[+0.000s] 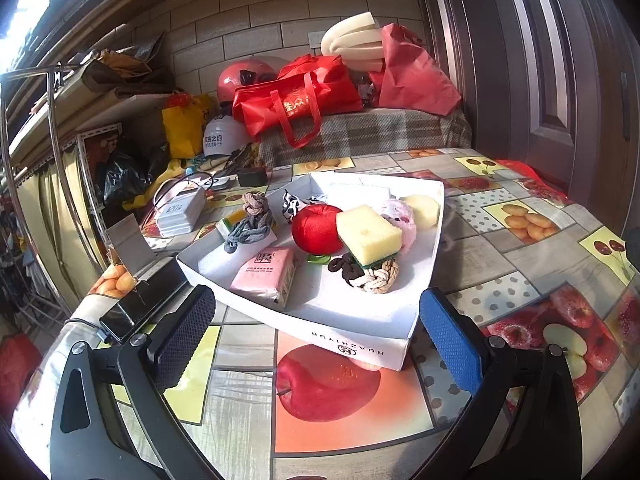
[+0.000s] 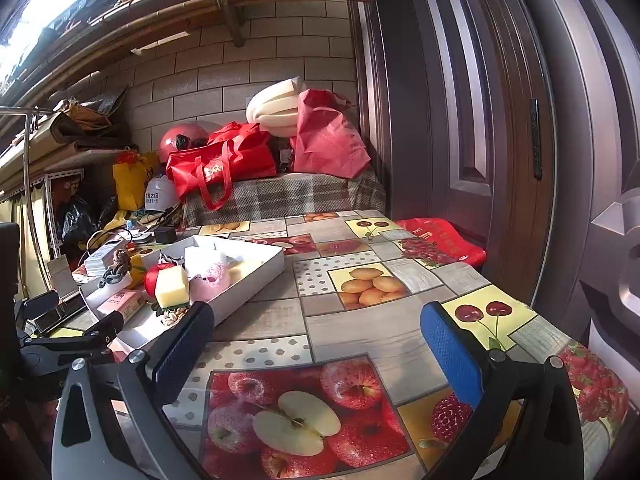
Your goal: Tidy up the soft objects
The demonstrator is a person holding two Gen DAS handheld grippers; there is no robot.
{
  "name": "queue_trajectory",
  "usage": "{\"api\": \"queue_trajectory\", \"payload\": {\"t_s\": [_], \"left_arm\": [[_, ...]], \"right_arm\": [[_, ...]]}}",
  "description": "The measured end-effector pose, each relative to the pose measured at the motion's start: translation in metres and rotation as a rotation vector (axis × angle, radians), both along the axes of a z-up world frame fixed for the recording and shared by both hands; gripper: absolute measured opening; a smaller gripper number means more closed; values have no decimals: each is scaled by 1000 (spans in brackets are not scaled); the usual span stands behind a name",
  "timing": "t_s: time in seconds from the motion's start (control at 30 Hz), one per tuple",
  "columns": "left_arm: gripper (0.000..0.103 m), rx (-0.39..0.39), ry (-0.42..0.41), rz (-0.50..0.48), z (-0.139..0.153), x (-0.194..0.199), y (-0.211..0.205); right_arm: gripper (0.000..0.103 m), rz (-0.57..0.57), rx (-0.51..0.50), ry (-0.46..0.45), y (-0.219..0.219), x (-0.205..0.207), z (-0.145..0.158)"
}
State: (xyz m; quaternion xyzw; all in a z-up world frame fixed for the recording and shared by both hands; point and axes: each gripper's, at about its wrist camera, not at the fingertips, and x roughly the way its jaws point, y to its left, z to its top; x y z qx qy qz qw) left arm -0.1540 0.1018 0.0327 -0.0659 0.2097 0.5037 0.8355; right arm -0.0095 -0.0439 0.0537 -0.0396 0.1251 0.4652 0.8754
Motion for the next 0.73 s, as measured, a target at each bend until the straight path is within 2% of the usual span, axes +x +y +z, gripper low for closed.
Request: {"api": "queue_trajectory", "payload": {"t_s": [0.3, 0.73], "left_arm": [[103, -13, -18, -29, 1, -1, -1], [103, -41, -31, -33, -2, -3, 3]], "right_arm": [[103, 1, 2, 113, 0, 21, -3], [103, 5, -5, 83, 2, 15, -2]]}}
